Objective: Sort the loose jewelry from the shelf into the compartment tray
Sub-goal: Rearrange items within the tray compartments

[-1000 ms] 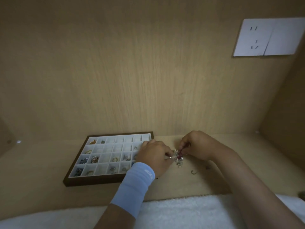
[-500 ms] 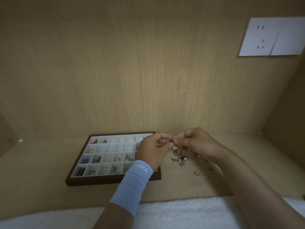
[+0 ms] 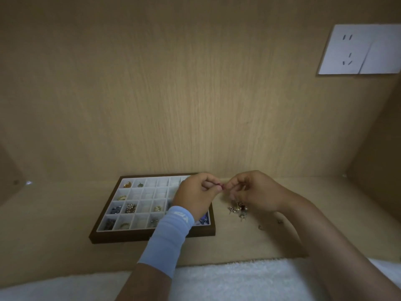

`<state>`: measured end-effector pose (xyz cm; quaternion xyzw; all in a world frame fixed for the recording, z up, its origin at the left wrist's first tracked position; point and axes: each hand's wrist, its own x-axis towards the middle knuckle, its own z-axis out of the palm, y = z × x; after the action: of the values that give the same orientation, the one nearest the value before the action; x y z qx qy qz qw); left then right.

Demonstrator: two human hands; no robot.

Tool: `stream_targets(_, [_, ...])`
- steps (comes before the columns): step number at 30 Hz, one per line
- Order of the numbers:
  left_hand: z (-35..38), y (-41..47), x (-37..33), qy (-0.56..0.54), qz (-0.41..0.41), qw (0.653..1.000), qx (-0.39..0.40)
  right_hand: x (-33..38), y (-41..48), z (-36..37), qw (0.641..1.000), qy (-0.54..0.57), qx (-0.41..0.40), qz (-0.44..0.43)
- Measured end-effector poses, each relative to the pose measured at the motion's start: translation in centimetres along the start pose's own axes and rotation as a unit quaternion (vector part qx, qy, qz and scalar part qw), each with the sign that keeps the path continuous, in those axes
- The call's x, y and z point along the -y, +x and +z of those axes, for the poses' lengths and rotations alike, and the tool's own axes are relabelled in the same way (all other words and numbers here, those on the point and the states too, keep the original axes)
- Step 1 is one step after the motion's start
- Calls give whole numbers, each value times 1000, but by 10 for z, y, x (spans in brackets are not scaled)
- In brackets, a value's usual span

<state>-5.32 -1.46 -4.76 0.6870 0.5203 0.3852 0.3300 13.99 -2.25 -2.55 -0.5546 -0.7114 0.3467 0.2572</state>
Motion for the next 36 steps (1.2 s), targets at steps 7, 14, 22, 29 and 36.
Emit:
stream_targets(7, [-39,1,-13,-131,-18,991,-19,38,19,18,986,125,-70,-89])
stream_targets(14, [-70,3,-5,-197,-66,974,-92,74,56,29,987,18,-72,-140])
stream_targets(22, [-83,7,19,-221,-96,959,-149,86,86,44,988,46,-25,-146])
stream_targets(29, [-78,11,26,-238,-108,955,-139,76,97,50,990,34,-52,-124])
stream_targets(36, [-68,11,46,201,-43,977,-53,61,102,54,952,-294,1,-89])
